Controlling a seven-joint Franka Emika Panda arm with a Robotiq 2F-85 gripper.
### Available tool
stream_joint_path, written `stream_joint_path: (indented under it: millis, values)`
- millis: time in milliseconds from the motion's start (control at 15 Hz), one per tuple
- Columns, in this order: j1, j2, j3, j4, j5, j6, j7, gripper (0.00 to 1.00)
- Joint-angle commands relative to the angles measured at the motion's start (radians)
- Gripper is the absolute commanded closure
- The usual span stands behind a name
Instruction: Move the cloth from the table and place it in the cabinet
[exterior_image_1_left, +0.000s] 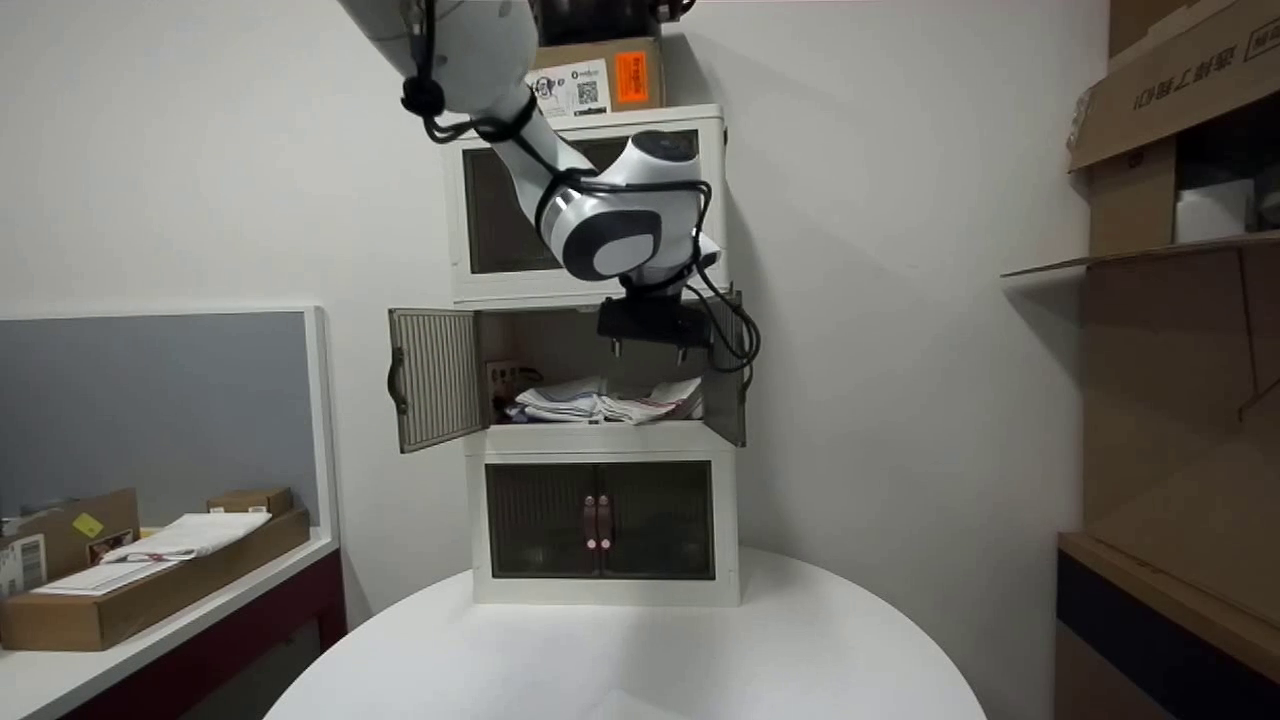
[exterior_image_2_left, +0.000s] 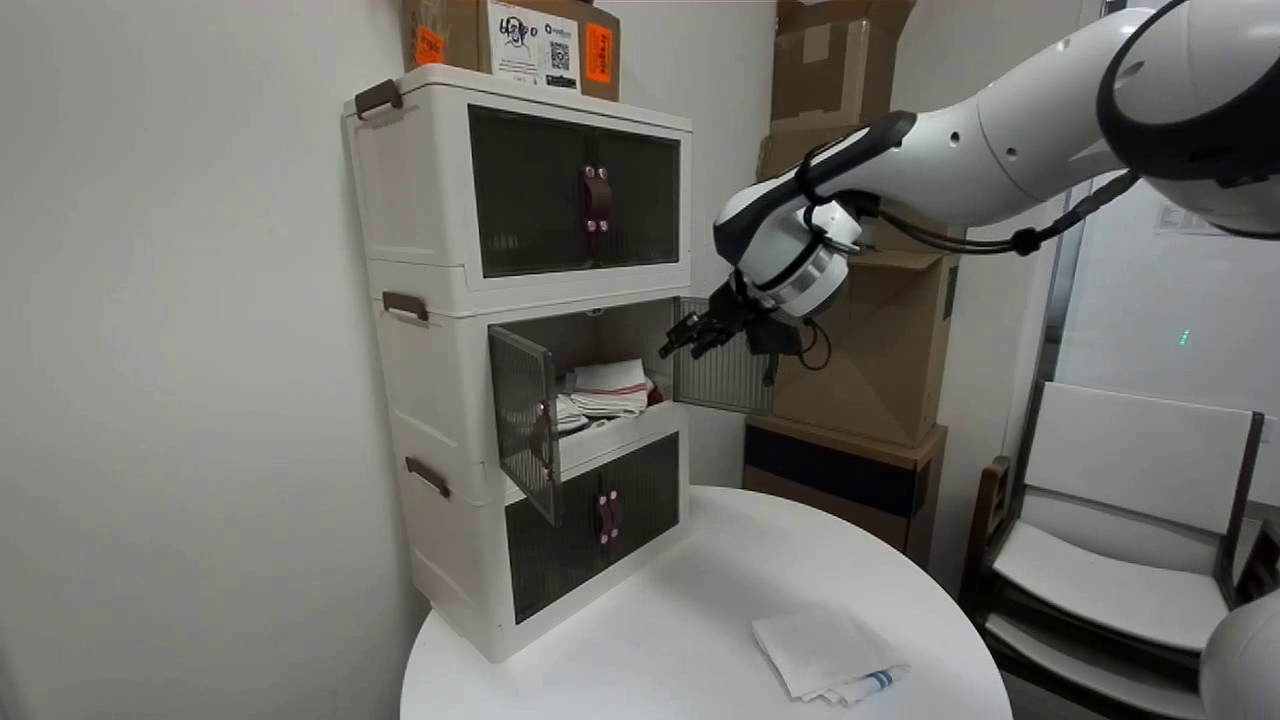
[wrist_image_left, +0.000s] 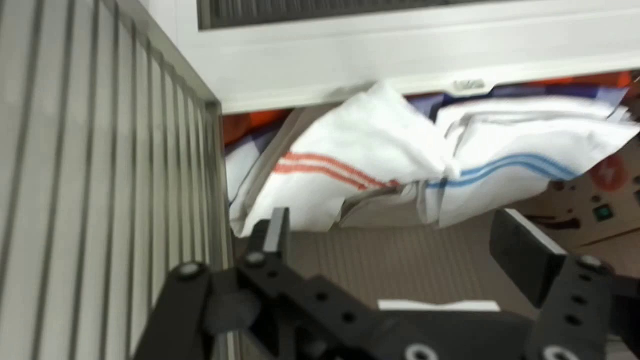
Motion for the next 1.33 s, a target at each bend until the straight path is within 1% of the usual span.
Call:
stream_joint_path:
  millis: [0,133,400,533,667,800,1000,1067,1133,1200,1267]
  values:
    - [-0.057,-0.183,-0.076,-0.141,0.095,-0.239,-0.166,0.00]
    - [-0.006,-0.255,-0.206,-0.176,0.090,-0.379,-0.245,0.00]
    - [0.147,-0.353,-0.479,-0.210,0.039,-0.619,-0.439,0.00]
    - [0.232,-0.379,-0.588,-0.215,-0.006,-0.703,-0.512,0.00]
    - [0.320,-0.387,-0.673,-0.220,-0.050,-0.748,-0.577,0.00]
    - [0.403,-0.386,-0.735,-0.231,-0.069,-0.773,-0.651,0.00]
    - [0.499,-0.373,-0.769,-0.249,-0.118,-0.771,-0.727,0.00]
    - [0.536,-0.373,-0.763,-0.267,-0.154,-0.720,-0.724,0.00]
    - [0.572,-0.374,-0.755,-0.284,-0.190,-0.644,-0.698,0.00]
    - [0.607,-0.370,-0.745,-0.304,-0.215,-0.532,-0.619,0.00]
    - [0.635,-0.357,-0.741,-0.309,-0.225,-0.452,-0.550,0.00]
